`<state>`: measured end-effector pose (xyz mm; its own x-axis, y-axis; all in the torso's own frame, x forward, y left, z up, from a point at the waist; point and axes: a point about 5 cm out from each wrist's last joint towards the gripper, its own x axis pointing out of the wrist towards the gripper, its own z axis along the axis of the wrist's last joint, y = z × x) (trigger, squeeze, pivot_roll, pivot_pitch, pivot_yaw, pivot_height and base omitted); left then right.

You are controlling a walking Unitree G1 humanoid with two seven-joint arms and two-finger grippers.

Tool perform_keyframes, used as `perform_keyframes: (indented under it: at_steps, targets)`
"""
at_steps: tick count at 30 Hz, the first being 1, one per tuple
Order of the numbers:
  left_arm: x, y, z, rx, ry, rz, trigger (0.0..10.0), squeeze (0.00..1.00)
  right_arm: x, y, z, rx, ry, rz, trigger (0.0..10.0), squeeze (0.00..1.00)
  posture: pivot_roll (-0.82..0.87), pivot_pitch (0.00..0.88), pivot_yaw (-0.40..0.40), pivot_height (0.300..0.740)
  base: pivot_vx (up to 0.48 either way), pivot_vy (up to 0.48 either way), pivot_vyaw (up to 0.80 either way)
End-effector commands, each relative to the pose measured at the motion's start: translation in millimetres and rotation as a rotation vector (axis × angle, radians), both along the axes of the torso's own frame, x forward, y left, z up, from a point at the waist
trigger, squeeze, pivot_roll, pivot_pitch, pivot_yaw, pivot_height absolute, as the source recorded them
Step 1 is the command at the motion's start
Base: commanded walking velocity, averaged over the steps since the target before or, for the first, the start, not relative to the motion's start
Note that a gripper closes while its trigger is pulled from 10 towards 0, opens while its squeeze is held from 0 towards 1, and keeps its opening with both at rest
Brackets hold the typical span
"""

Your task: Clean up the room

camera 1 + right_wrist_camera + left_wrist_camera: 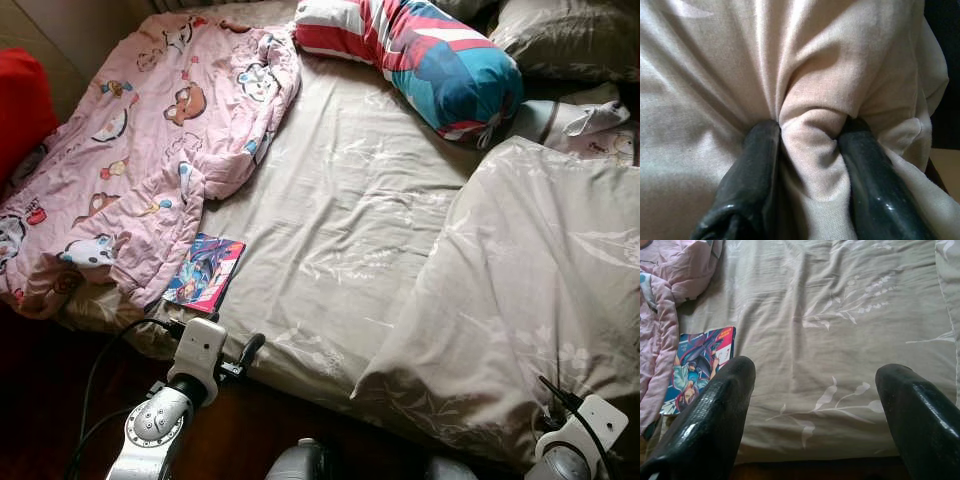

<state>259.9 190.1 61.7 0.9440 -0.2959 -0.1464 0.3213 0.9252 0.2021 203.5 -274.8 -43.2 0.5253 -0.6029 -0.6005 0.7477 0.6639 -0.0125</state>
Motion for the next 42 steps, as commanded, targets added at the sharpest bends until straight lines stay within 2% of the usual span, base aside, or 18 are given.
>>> perform_keyframes:
  at_steps: [1, 15, 21, 25, 30, 33, 34, 37, 40, 42]
  targets:
    - [-5.7, 8.8, -8, 0.029, 0.048, 0.018, 10.0, 0.0, -38.4, 38.5, -37, 0.155, 0.205, 0.034, 0.0, 0.0, 0.03, 0.277, 0.254, 0.711, 0.0, 0.0, 0.0]
    - [-5.4, 8.1, -9, 0.027, 0.051, 0.019, 10.0, 0.0, -38.9, 37.1, -37, 0.153, 0.202, 0.028, 0.0, 0.0, 0.02, 0.273, 0.252, 0.711, 0.0, 0.0, 0.0]
    - [-4.1, 7.5, -11, 0.025, 0.053, 0.019, 10.0, 0.0, -39.3, 31.0, -35, 0.127, 0.191, 0.009, 0.0, 0.0, 0.01, 0.267, 0.253, 0.711, 0.0, 0.0, 0.0]
    - [-1.7, 4.7, -12, 0.019, 0.053, 0.018, 10.0, 0.0, -52.0, 11.6, -32, 0.047, 0.196, -0.067, 0.0, 0.0, -0.01, 0.261, 0.249, 0.711, 0.0, 0.0, 0.0]
    - [0.2, 3.3, -13, 0.011, 0.055, 0.021, 10.0, 0.0, -68.7, -21.8, -19, -0.166, 0.209, -0.152, 0.0, 0.0, -0.05, 0.261, 0.246, 0.711, 0.0, 0.0, 0.0]
    - [1.0, 1.8, -15, 0.006, 0.059, 0.019, 10.0, 0.0, -78.4, -43.5, -5, -0.287, 0.182, -0.227, 0.0, 0.0, -0.07, 0.258, 0.242, 0.711, 0.0, 0.0, 0.0]
    - [2.0, 0.6, -16, 0.003, 0.06, 0.018, 10.0, 0.0, -81.7, -55.7, 5, -0.358, 0.163, -0.26, 0.0, 0.0, -0.08, 0.256, 0.24, 0.711, 0.0, 0.0, 0.0]
    - [2.9, -0.5, -16, 0.0, 0.06, 0.017, 10.0, 0.0, -83.4, -69.5, 18, -0.44, 0.137, -0.288, 0.0, 0.0, -0.08, 0.254, 0.239, 0.711, 0.0, 0.0, 0.0]
    - [4.7, -1.9, -17, -0.004, 0.061, 0.017, 10.0, 0.0, -85.6, -93.0, 43, -0.564, 0.097, -0.355, 0.0, 0.0, -0.09, 0.247, 0.231, 0.711, 0.0, 0.0, 0.0]
    - [5.0, -2.2, -18, -0.005, 0.061, 0.018, 10.0, 0.0, -85.6, -97.3, 48, -0.59, 0.088, -0.367, 0.0, 0.0, -0.09, 0.247, 0.23, 0.711, 0.0, 0.0, 0.0]
